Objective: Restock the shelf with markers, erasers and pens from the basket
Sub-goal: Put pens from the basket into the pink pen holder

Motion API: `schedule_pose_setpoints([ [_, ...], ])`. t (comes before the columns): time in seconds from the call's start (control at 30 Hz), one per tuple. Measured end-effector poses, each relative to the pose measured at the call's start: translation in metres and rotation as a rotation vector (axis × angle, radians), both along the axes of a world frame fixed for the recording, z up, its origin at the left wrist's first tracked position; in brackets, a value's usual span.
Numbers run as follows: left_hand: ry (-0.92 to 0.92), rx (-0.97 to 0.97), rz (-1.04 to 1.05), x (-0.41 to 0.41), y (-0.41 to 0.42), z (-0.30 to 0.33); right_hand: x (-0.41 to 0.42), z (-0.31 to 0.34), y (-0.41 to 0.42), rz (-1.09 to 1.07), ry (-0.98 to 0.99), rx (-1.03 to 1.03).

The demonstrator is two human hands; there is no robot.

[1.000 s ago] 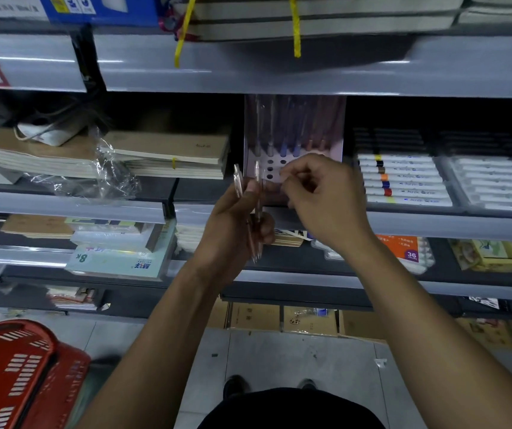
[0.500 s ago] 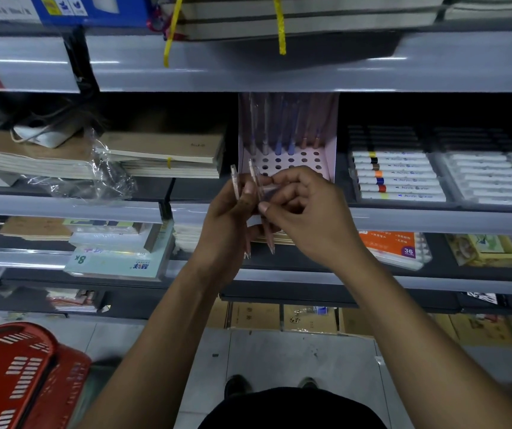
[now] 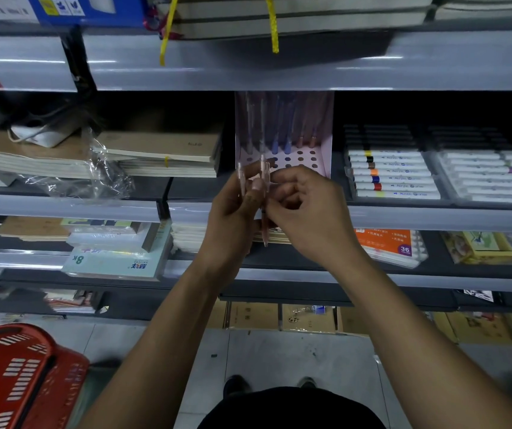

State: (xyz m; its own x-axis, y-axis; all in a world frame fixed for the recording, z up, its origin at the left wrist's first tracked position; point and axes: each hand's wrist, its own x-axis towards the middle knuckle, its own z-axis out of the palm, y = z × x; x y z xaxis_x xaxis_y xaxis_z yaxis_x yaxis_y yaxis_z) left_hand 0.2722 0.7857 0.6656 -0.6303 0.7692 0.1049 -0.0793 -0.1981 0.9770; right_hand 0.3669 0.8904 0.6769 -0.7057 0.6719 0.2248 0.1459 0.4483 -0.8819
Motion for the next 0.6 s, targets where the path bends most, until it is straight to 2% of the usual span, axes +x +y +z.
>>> schedule_pose_setpoints([
  [0.13, 0.068, -0.023, 0.032, 0.0, 0.004, -0.003, 0.002, 0.003, 0.007, -0.008, 0.0, 0.017],
  [0.27, 0.251, -0.183, 0.23, -0.007, 0.009, -0.018, 0.003, 0.009, 0.02, -0.067, 0.031, 0.02],
  [0.43, 0.33, -0.224, 0.211, -0.01, 0.011, -0.027, -0.002, 0.019, 0.036, -0.139, 0.108, -0.029],
  [0.6, 0.666, -0.339, 0.248, -0.013, 0.012, -0.031, -0.009, 0.028, 0.059, -0.284, 0.145, -0.005],
])
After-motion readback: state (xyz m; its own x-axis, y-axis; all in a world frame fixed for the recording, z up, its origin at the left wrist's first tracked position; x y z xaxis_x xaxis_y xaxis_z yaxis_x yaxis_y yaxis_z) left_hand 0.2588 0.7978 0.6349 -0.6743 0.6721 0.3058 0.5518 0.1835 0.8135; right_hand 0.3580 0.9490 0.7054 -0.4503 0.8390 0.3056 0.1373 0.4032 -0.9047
